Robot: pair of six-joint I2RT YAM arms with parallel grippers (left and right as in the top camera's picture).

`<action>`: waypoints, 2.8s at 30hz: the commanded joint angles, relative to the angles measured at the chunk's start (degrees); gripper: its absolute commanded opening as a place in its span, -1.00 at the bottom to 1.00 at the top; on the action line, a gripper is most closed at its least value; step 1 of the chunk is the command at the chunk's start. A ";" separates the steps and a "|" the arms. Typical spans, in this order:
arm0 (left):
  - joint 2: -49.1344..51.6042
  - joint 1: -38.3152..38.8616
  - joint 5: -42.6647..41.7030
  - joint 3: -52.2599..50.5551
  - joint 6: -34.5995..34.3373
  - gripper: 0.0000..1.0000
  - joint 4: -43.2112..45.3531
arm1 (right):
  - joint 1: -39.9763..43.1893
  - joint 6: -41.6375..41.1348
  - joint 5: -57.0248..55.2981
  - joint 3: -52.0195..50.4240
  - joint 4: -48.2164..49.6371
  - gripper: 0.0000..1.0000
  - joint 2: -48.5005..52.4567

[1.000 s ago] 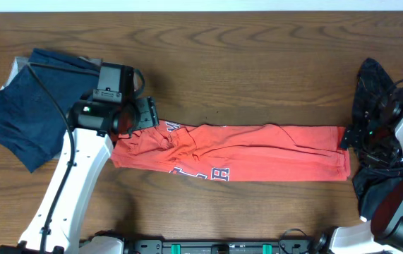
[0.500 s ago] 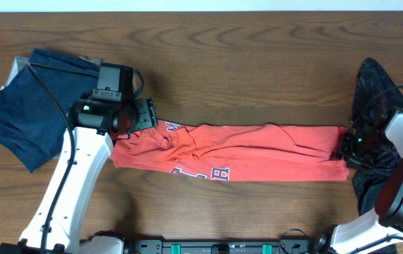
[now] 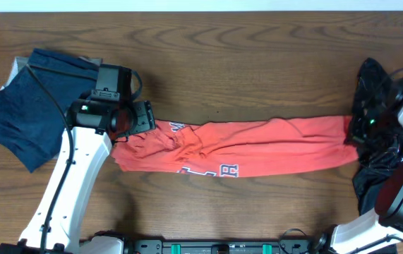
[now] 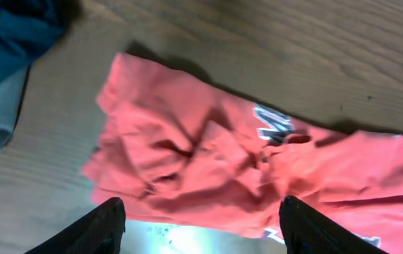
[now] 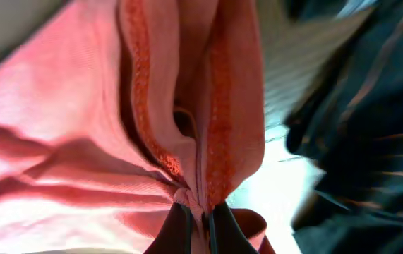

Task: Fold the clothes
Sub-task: 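Lift the right end with the right gripper and fold it toward the left gripper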

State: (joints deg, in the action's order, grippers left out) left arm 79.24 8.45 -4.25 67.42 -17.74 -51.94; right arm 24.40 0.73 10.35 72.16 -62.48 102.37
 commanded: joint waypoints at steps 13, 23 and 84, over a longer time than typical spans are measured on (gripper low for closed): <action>0.15 -1.64 0.72 -1.46 0.50 0.43 -0.50 | -33.94 -7.61 -0.68 1.97 0.63 -0.89 -4.85; 0.15 -1.64 0.70 -2.43 0.52 0.43 -0.48 | -50.47 -15.74 0.66 1.97 8.07 -0.81 2.21; 30.99 -7.45 -0.31 -4.20 7.23 0.63 7.17 | -42.56 -20.02 -12.41 7.58 -9.18 -0.42 -6.40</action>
State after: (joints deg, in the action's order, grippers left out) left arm 106.85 1.17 -3.60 64.27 -11.86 -44.60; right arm -18.37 -18.44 -1.13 79.64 -71.72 95.85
